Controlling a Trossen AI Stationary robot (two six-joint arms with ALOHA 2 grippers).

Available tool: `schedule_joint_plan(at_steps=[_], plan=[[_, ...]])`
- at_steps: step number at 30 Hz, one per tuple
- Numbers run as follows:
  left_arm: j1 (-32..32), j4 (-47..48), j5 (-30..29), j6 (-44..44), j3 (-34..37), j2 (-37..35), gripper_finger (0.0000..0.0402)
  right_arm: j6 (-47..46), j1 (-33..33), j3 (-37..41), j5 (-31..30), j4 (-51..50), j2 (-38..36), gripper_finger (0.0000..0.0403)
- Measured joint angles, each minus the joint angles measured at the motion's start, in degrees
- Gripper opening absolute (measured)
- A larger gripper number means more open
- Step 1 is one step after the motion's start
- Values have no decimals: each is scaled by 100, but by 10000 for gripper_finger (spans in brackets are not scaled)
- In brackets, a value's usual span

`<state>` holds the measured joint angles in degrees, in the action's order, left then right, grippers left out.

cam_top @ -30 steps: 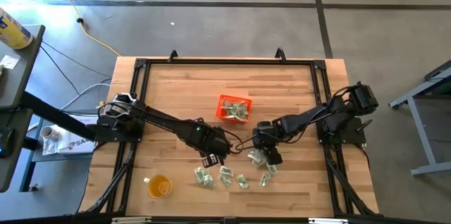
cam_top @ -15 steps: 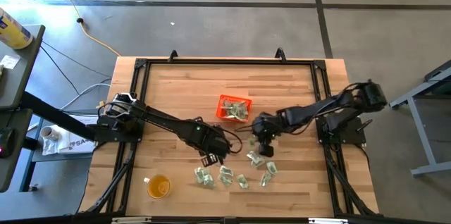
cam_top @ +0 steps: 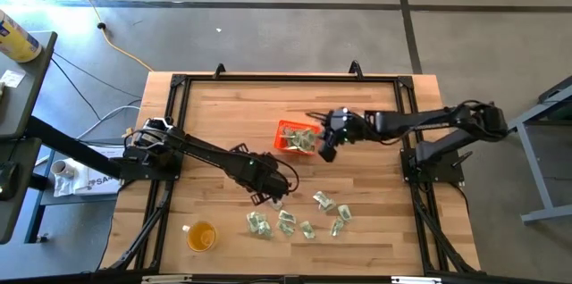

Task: Pick and place Stevia / Truvia into bins
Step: Put the stevia packet into the basket

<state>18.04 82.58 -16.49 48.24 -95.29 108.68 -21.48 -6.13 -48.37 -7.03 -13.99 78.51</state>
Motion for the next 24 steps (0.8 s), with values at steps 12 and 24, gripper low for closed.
schedule_joint_plan(at_steps=[12, 24], plan=[[243, -1281, -227, 703, 615, -564, 184, 85, -110, -585, 609, -164, 1073, 40], [397, -5979, 789, 743, 3593, -1663, 184, 225, 9, -598, 1204, -565, 279, 198]])
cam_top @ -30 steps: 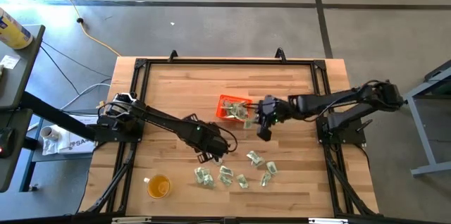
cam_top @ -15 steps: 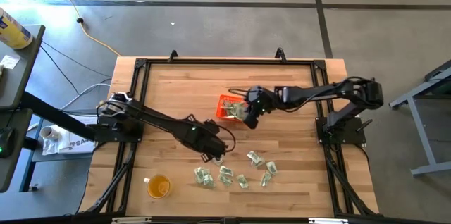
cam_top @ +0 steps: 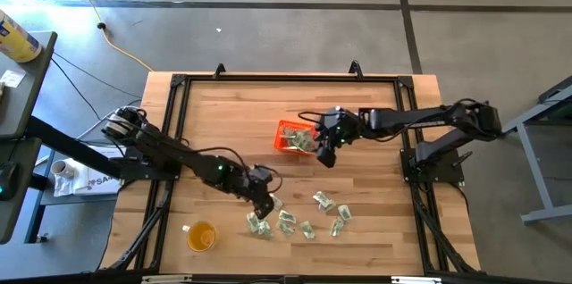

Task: Pick and place Stevia / Truvia into bins
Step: Put the stevia packet into the basket

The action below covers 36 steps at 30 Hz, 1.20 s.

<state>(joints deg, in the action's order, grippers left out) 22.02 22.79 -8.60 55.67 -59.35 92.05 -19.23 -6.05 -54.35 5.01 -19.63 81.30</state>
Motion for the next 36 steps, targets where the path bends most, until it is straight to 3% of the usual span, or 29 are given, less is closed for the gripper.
schedule_joint_plan(at_steps=[6, 10, 17, 25, 31, 36], plan=[[96, 73, -224, -2393, 225, 199, 184, 411, 352, 0, 459, -444, -494, 247], [-6, -132, -187, -3212, 199, 362, 184, 386, 702, 0, 339, -501, -611, 259], [-67, -416, -132, -4173, 199, 627, 184, 158, 1133, 2, -309, -679, -641, 262], [-113, -689, -110, -4944, 201, 998, 184, -153, 1131, 2, -895, -819, -641, 262], [-422, -822, 492, -4988, 183, 1280, 181, -160, 1131, 2, -1141, -863, -641, 262], [-681, -846, 674, -5089, 172, 1360, 127, -334, 1131, 2, -1298, -1041, -641, 262]])
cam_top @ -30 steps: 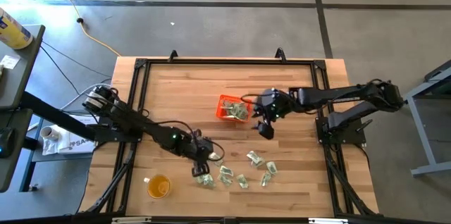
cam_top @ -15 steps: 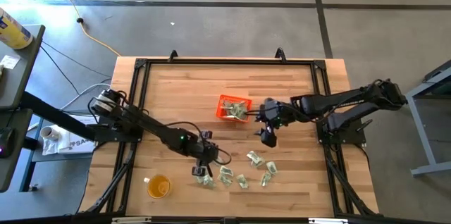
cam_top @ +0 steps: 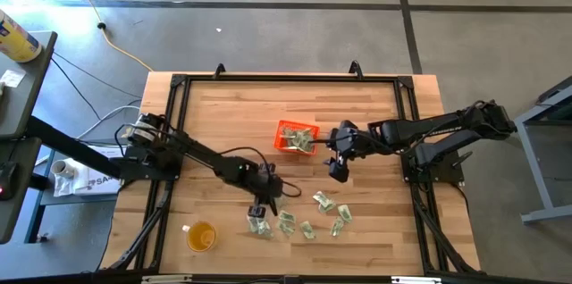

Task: Pick and place Stevia / Truvia into bins
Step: Put the stevia packet into the basket

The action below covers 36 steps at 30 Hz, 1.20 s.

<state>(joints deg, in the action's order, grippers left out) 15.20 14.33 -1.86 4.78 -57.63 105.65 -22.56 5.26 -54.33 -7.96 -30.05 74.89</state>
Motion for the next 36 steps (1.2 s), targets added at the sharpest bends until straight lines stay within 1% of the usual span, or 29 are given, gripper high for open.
schedule_joint_plan(at_steps=[4, 5, 7, 9, 12, 14, 17, 20, 21, 24, 25, 27, 31, 34, 36], plan=[[-288, 13, 9, -49, 11, -51, 40, -169, 0, 0, -115, -238, 0, 262], [-384, 46, -32, -48, 15, -84, 25, -216, 0, 0, -125, -276, 0, 262], [-559, 244, -163, -49, -21, -181, 22, -297, 1, 0, -164, -301, 0, 262], [-685, 560, -324, -72, -212, -324, 38, -356, 43, 0, -274, -303, -29, 262], [-830, 938, -654, -438, -696, -695, 56, -460, 125, 0, -608, -329, -117, 262], [-952, 1235, -909, -817, -993, -877, 46, -531, 176, 0, -822, -357, -198, 262], [-1242, 1308, -1208, -1283, -1384, -1022, 20, -654, 237, 0, -1056, -418, -318, 262], [-1698, 1366, -1240, -1580, -1552, -1080, 22, -748, 288, 0, -1083, -472, -381, 262], [-1886, 1372, -1125, -1646, -1554, -1033, 29, -749, 312, 0, -1013, -513, -382, 262], [-2416, 1500, -385, -1571, -1534, -771, 72, -750, 410, 0, -658, -657, -341, 262], [-2536, 1525, -249, -1465, -1532, -679, 89, -749, 454, 0, -538, -745, -313, 262], [-2672, 1581, -203, -1173, -1532, -589, 124, -730, 566, 0, -362, -937, -250, 262], [-2679, 1665, -332, -601, -1534, -589, 185, -761, 839, 0, -26, -1330, -106, 262], [-2509, 1862, -28, -117, -1611, -860, 219, -881, 1104, 0, 407, -1524, 35, 262], [-2351, 2016, 109, 163, -1637, -1085, 235, -1095, 1334, 0, 617, -1535, 139, 262]])
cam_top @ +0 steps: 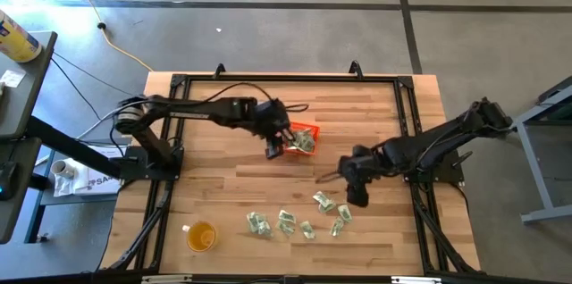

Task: Pick and place Stevia / Truvia into bins
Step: Put the stevia packet into the basket

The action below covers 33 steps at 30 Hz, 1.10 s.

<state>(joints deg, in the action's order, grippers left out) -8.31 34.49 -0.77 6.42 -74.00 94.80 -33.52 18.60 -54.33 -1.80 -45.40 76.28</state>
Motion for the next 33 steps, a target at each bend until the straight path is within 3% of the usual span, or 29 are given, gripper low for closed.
schedule_joint_plan(at_steps=[6, 15, 21, 28, 33], plan=[[580, 261, -202, 310, 9, -384, 248, -122, 800, 0, -126, 166, 470, 262], [1112, 686, -355, 339, 11, -391, 221, 35, 1746, 2, -387, 915, 1721, 262], [1171, 859, -546, 458, 13, -391, 205, -714, 1805, 2, -472, 1371, 2310, 262], [1171, 961, -551, 453, 13, -391, 192, -1262, 1783, -7, -696, 1274, 2433, 260], [1171, 958, -553, 441, 13, -391, 186, -1218, 1679, -13, -665, 930, 2436, 228]])
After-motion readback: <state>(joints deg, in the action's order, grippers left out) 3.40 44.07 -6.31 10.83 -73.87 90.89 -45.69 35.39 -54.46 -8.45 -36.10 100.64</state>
